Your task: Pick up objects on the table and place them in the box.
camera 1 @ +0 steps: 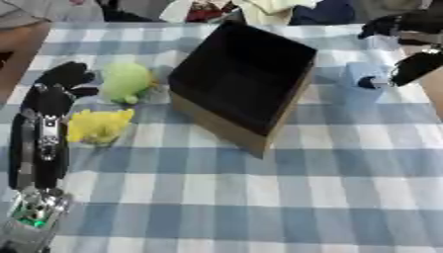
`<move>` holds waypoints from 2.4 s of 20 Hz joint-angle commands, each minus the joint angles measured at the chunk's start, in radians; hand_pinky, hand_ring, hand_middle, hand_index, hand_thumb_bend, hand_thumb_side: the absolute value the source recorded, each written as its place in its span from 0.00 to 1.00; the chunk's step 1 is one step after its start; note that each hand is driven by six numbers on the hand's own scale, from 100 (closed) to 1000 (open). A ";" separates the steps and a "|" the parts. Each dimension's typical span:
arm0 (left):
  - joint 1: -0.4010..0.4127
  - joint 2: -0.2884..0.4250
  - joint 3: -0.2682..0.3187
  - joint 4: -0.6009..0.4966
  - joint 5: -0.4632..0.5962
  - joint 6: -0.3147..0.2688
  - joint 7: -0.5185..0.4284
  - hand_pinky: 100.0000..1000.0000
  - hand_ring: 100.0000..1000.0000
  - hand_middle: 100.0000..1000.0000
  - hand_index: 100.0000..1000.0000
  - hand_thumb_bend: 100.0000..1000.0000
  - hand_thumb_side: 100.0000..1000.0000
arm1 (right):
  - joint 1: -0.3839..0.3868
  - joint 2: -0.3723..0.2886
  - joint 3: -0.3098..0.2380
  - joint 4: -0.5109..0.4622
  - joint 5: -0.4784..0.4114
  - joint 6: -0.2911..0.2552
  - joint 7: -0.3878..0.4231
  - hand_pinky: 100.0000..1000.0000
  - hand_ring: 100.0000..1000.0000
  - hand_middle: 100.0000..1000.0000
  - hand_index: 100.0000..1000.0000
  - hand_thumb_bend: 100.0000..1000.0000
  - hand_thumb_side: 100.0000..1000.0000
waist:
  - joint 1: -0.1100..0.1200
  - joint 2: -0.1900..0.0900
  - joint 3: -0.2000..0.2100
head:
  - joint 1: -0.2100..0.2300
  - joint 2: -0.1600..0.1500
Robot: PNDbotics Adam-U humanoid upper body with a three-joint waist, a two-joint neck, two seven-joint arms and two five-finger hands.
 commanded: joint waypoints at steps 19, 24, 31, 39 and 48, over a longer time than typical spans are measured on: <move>-0.007 0.021 -0.004 -0.016 -0.006 0.004 -0.035 0.67 0.74 0.71 0.79 0.00 0.83 | -0.053 0.002 -0.002 0.077 0.103 -0.078 0.008 0.97 1.00 0.97 1.00 0.39 0.60 | -0.002 -0.011 -0.002 | -0.001 -0.014; -0.007 0.019 -0.004 -0.016 -0.005 0.005 -0.037 0.67 0.74 0.70 0.79 0.00 0.83 | -0.059 0.009 -0.005 0.106 0.116 -0.070 0.010 0.96 1.00 0.96 1.00 0.39 0.58 | -0.001 -0.009 0.000 | -0.001 -0.015; -0.008 0.017 -0.006 -0.016 -0.004 0.008 -0.042 0.67 0.75 0.71 0.78 0.00 0.83 | -0.067 0.017 -0.012 0.132 0.143 -0.057 -0.013 0.91 0.97 0.91 0.99 0.38 0.44 | 0.000 -0.006 0.000 | -0.002 -0.016; -0.010 0.016 -0.008 -0.016 -0.003 0.008 -0.044 0.67 0.75 0.71 0.78 0.00 0.83 | -0.070 0.037 -0.019 0.150 0.165 -0.039 -0.042 0.85 0.93 0.82 0.95 0.39 0.40 | 0.001 -0.005 0.003 | -0.010 -0.021; -0.011 0.016 -0.009 -0.016 -0.003 0.008 -0.048 0.67 0.75 0.71 0.77 0.00 0.83 | -0.069 0.044 -0.015 0.127 0.143 -0.027 -0.126 0.78 0.86 0.42 0.54 0.30 0.29 | 0.001 -0.005 0.005 | -0.013 -0.024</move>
